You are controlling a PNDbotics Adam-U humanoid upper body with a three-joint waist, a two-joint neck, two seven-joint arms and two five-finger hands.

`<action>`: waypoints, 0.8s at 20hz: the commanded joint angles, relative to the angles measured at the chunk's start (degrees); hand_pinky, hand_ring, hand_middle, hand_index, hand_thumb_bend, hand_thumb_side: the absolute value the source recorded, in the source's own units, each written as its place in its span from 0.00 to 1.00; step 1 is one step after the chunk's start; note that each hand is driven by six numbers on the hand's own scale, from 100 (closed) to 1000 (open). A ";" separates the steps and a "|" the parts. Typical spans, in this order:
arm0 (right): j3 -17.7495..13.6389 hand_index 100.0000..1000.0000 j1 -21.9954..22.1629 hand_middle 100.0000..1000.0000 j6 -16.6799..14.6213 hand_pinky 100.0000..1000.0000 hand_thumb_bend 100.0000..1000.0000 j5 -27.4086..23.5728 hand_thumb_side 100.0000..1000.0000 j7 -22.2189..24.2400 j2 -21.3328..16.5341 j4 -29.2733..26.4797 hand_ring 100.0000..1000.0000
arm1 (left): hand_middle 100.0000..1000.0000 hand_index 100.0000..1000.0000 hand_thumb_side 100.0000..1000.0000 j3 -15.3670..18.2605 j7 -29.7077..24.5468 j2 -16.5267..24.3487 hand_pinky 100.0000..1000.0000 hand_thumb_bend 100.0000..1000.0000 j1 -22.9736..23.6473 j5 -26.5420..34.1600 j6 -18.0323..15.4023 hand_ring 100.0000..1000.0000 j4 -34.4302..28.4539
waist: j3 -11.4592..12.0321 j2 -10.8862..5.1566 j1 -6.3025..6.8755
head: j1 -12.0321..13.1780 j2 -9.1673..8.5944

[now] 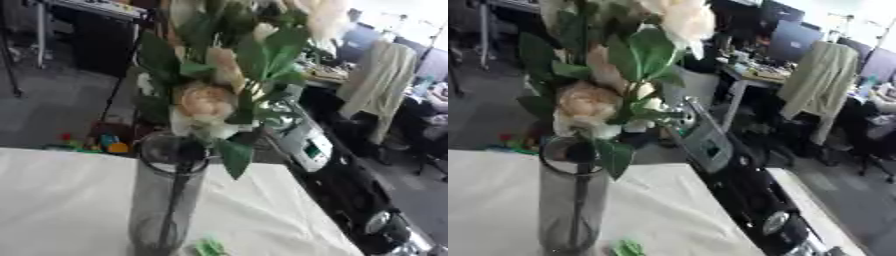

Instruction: Arrange flowers into the vase.

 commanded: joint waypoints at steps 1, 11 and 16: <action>-0.54 1.00 -0.37 1.00 -1.65 1.00 0.46 -1.47 0.92 1.07 -3.20 0.14 1.00 | 0.71 0.89 0.97 -0.23 0.08 1.00 0.69 0.18 -0.61 -0.31 0.24 0.82 -0.76 | -0.26 -1.48 0.30 | 5.28 1.09; -1.34 1.00 0.99 1.00 -2.02 1.00 0.45 -4.68 0.96 1.07 -5.10 -0.92 1.00 | 0.71 0.89 0.97 -0.16 0.32 1.35 0.69 0.18 -0.65 -0.60 0.28 0.82 -0.76 | -0.69 -1.31 -0.12 | 14.43 2.76; -2.00 1.00 1.23 1.00 -1.60 1.00 0.44 -6.87 0.97 1.07 -5.12 -1.41 1.00 | 0.71 0.89 0.97 -0.18 0.35 1.36 0.69 0.18 -0.71 -0.71 0.29 0.82 -0.76 | -0.86 -0.98 -0.25 | 15.43 3.07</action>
